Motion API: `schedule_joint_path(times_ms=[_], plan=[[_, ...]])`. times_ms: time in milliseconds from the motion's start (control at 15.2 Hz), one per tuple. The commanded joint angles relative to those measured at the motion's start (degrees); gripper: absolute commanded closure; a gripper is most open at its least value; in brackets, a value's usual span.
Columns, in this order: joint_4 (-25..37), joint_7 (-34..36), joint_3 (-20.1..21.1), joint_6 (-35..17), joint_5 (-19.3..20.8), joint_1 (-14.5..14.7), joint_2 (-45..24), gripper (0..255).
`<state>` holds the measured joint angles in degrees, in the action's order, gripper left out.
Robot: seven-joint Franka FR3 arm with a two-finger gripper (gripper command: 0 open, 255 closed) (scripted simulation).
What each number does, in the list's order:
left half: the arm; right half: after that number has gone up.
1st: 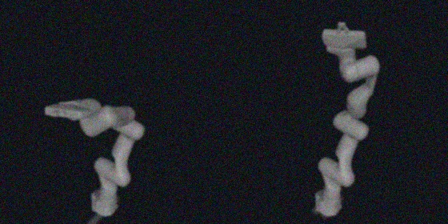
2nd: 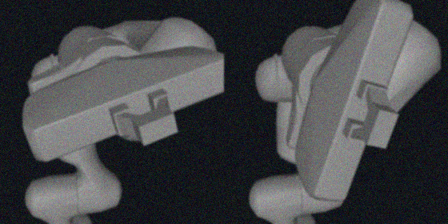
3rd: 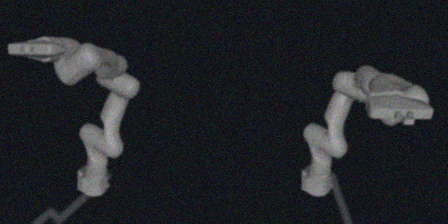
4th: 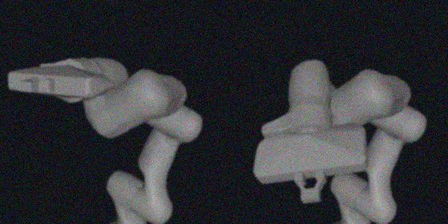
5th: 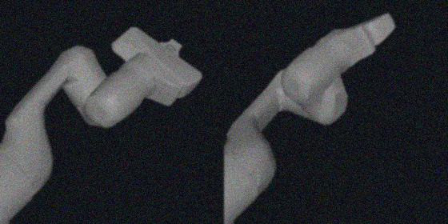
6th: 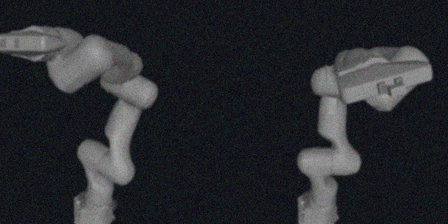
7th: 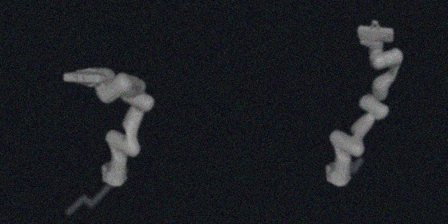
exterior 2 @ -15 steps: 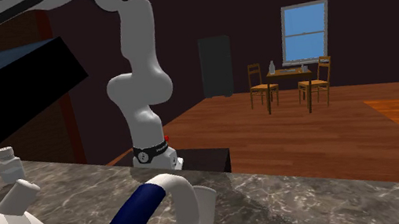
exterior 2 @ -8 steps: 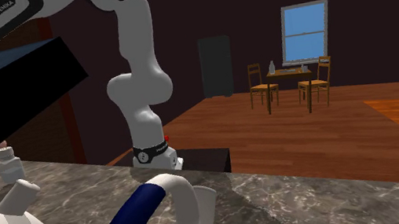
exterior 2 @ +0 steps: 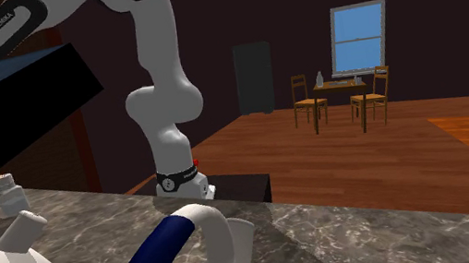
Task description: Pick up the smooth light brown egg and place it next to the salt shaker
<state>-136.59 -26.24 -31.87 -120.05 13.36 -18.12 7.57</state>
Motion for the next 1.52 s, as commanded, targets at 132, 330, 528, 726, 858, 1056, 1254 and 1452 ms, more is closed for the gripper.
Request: schedule_joint_path(times_ms=[132,330,528,726,858,1056,1254,1452], plan=[[-1.4,-0.36,-0.32,-2.33,-0.58,0.05,-2.19,255],[-1.4,-0.36,-0.32,-2.33,-0.57,0.05,-2.19,255],[-1.39,-0.38,-0.33,-2.32,-0.57,0.04,-2.19,0],[-1.4,-0.38,-0.34,-2.31,-0.56,0.04,-2.17,0],[-1.4,-0.36,-0.32,-2.33,-0.58,0.05,-2.19,0],[2.44,0.23,0.57,3.98,-0.24,0.46,0.42,0],[3.54,0.33,0.82,5.6,-0.23,0.57,0.96,0],[3.55,0.32,0.81,5.6,-0.23,0.57,0.94,0]])
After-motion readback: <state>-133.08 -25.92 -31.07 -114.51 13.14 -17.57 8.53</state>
